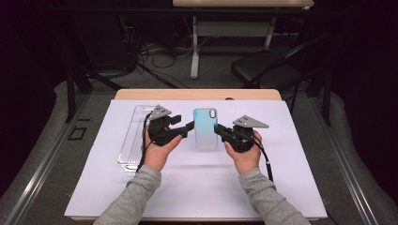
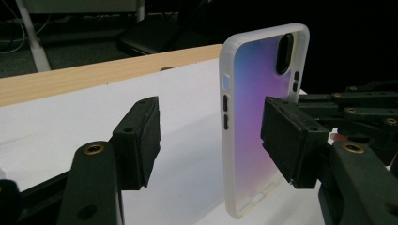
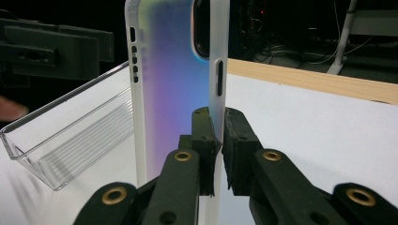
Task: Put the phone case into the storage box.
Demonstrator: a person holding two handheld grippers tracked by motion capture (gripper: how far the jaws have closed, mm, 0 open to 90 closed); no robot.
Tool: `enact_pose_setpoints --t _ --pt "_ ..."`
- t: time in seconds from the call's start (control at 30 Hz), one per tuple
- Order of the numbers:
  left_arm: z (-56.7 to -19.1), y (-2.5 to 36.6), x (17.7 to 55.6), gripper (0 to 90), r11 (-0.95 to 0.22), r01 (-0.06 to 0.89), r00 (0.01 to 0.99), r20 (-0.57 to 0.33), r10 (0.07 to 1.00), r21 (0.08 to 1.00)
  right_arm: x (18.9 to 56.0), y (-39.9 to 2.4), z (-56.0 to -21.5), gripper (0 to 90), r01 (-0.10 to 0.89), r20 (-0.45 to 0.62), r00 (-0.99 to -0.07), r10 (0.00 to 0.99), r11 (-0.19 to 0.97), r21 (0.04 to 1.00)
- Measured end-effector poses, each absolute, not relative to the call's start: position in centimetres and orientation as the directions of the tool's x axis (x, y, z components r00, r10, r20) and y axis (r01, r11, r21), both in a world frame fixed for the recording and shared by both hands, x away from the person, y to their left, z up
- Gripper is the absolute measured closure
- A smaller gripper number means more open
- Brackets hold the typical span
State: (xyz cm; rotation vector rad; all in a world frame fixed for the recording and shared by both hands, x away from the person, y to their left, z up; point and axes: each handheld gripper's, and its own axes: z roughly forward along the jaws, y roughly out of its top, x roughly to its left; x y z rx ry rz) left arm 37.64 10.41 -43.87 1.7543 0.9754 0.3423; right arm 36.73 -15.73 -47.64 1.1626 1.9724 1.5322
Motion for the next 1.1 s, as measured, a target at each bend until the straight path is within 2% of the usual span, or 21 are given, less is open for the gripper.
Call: enact_pose_setpoints --t 0.6,0.63,0.77,1.1 --pt "-43.1 9.8 38.3 40.5 -0.102 0.441 0.616 -0.218 0.757 0.892 36.7 -15.7 -47.7 84.1 0.368 0.183 -0.577 0.796 0.053 0.928" --pt "-43.1 9.9 38.3 43.4 -0.096 0.445 0.616 -0.227 0.754 0.89 36.7 -15.7 -47.7 84.2 0.368 0.183 -0.577 0.796 0.053 0.928" --pt "-43.2 9.7 38.4 45.6 -0.063 0.457 0.62 -0.267 0.738 0.887 36.7 -15.7 -47.7 84.2 0.368 0.183 -0.578 0.795 0.054 0.928" --pt "-43.2 9.2 38.7 54.4 -0.06 0.46 0.623 -0.274 0.733 0.886 36.6 -15.6 -47.7 84.2 0.368 0.184 -0.579 0.794 0.053 0.929"
